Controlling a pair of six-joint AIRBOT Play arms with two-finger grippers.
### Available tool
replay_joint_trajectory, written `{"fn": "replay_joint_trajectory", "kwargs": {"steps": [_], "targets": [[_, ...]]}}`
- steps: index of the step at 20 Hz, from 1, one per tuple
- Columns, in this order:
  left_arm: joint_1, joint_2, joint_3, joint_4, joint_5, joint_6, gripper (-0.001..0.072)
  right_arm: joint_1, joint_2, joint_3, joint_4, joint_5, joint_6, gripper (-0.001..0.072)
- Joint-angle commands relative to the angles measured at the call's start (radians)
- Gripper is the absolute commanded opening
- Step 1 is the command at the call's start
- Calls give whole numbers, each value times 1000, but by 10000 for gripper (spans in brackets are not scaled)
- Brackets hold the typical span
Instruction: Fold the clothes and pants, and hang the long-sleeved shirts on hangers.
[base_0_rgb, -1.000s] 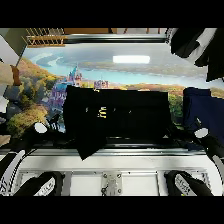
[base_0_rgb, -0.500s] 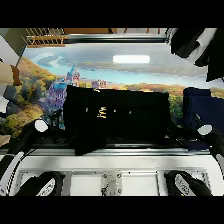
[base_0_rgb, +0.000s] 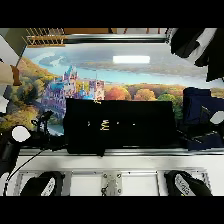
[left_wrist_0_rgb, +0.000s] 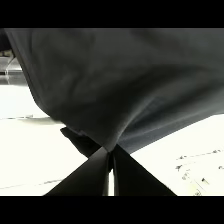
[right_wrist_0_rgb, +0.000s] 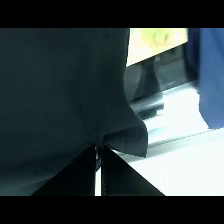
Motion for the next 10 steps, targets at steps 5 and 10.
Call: {"fn": "replay_joint_trajectory", "kwargs": {"steps": [5, 10], "targets": [[-15, -311, 285, 5, 78, 72, 7, 83, -203, 224, -21, 34, 4, 12], [-13, -594, 510, 5, 103, 114, 7, 134, -411, 430, -20, 32, 21, 12]]}}
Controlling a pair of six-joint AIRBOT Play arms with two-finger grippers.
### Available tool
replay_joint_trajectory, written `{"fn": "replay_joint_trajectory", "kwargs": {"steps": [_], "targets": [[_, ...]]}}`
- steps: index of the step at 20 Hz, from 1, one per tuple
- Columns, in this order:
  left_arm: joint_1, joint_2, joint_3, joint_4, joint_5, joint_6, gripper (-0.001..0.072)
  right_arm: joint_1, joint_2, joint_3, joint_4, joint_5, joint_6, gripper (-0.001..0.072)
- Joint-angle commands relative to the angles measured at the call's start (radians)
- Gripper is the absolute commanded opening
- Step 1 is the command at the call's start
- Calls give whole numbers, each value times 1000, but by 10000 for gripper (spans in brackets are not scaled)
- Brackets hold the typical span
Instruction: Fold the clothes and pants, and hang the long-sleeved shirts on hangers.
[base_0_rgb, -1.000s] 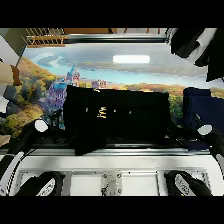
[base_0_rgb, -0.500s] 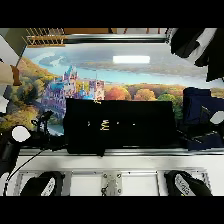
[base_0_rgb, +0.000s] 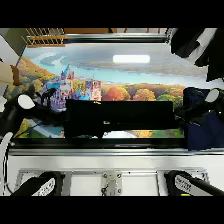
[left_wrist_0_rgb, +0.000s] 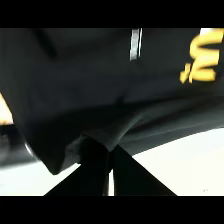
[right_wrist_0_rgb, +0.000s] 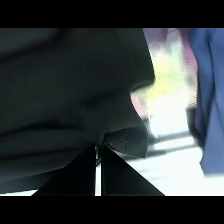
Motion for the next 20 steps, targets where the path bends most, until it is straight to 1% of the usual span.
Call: {"fn": "replay_joint_trajectory", "kwargs": {"steps": [1, 5, 7, 8, 9, 10, 11, 12, 13, 14, 16, 18, 19, 20], "targets": [[1, -195, 158, 1, 22, 29, 7, 35, -149, 150, 0, -1, 15, 12], [1, -362, 316, 0, 18, 29, 7, 54, -257, 264, 18, -45, 15, 13], [0, -422, 383, -2, 18, 28, 7, 53, -270, 270, 79, -126, 14, 21], [0, -452, 420, -3, 19, 28, 60, 53, -270, 270, 118, -176, 14, 54], [0, -478, 460, -9, 20, 27, 414, 53, -270, 270, 163, -234, 1, 337], [1, -494, 497, -34, 24, 27, 628, 53, -270, 271, 224, -286, -26, 681], [10, -503, 534, -65, 28, 26, 628, 49, -269, 275, 280, -323, -56, 713], [20, -504, 571, -106, 34, 26, 627, 41, -268, 284, 325, -338, -92, 713], [29, -502, 608, -140, 28, 26, 608, 24, -262, 291, 362, -336, -157, 713], [30, -495, 629, -161, 18, 26, 610, 0, -252, 291, 375, -314, -222, 713], [23, -455, 613, -158, 20, 26, 609, -60, -244, 285, 369, -217, -336, 713], [-8, -407, 539, -159, 46, 17, 607, -145, -244, 248, 367, -142, -399, 713], [-34, -380, 487, -159, 73, 11, 499, -187, -244, 217, 368, -138, -414, 714], [-63, -359, 441, -160, 96, 11, 164, -232, -245, 178, 368, -139, -419, 717]]}}
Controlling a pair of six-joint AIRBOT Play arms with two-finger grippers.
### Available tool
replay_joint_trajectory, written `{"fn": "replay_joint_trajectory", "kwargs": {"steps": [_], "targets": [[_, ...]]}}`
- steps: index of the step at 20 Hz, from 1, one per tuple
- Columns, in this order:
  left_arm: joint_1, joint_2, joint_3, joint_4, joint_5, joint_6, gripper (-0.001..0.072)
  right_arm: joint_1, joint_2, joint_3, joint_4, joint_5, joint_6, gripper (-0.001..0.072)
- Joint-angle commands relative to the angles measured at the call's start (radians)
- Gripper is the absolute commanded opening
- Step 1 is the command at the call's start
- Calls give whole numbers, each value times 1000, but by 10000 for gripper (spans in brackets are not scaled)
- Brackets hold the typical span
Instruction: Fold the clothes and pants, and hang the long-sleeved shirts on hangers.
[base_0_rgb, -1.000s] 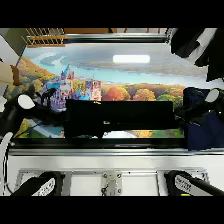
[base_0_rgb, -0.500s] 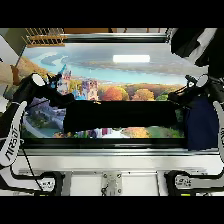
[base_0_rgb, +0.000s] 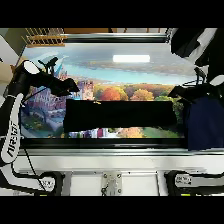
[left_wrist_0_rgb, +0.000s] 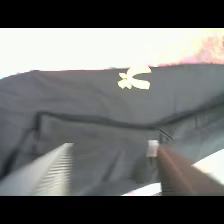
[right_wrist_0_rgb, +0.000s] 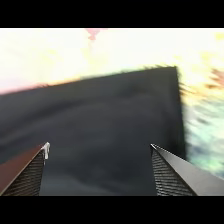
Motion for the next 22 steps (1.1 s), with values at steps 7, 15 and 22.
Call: {"fn": "replay_joint_trajectory", "kwargs": {"steps": [7, 15, 22], "targets": [[-270, 97, -227, -17, 159, -16, 12, -240, -137, -151, 122, 75, -231, 720], [-360, 97, -227, -17, 221, -32, 7, -170, -239, -150, 229, 85, -265, 719], [-360, 97, -227, -18, 244, -34, 7, -103, -245, -150, 249, 83, -257, 185]]}}
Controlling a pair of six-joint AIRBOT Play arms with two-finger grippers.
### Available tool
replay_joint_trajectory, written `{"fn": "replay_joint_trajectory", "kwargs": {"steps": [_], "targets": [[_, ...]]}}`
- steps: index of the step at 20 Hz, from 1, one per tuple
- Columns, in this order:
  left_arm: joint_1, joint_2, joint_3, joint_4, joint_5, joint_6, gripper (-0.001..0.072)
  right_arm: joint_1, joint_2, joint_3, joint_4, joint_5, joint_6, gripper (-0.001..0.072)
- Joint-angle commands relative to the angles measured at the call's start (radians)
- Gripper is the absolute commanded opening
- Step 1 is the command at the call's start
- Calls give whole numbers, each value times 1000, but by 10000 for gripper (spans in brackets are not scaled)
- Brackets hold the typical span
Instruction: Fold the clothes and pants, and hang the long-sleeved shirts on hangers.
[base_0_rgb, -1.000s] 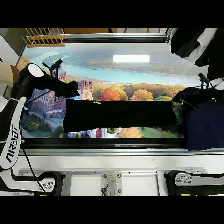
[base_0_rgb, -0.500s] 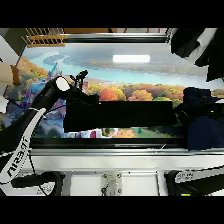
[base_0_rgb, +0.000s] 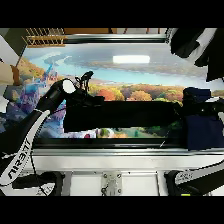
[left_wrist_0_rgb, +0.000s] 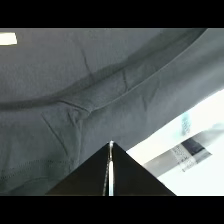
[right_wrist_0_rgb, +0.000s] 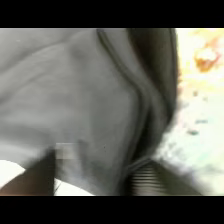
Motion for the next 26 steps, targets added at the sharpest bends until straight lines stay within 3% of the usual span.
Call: {"fn": "replay_joint_trajectory", "kwargs": {"steps": [1, 2, 7, 11, 20, 26], "targets": [[-2, -2, 0, 0, 28, -1, 7, 23, 3, 2, 12, 9, 3, 81], [-2, -6, 0, 0, 34, -1, 7, 22, 10, 2, 9, 9, 3, 10], [-51, -102, 33, -26, 72, -1, 6, 37, 108, 95, -193, 141, 67, 13], [-154, -303, 256, -27, 57, -1, 6, 104, 196, 270, -326, 294, 156, 12], [-300, -676, 657, -27, -35, -2, 6, 365, 258, 631, -327, 452, 329, 12], [-303, -740, 742, -25, -118, -4, 6, 510, 258, 722, -327, 449, 377, 12]]}}
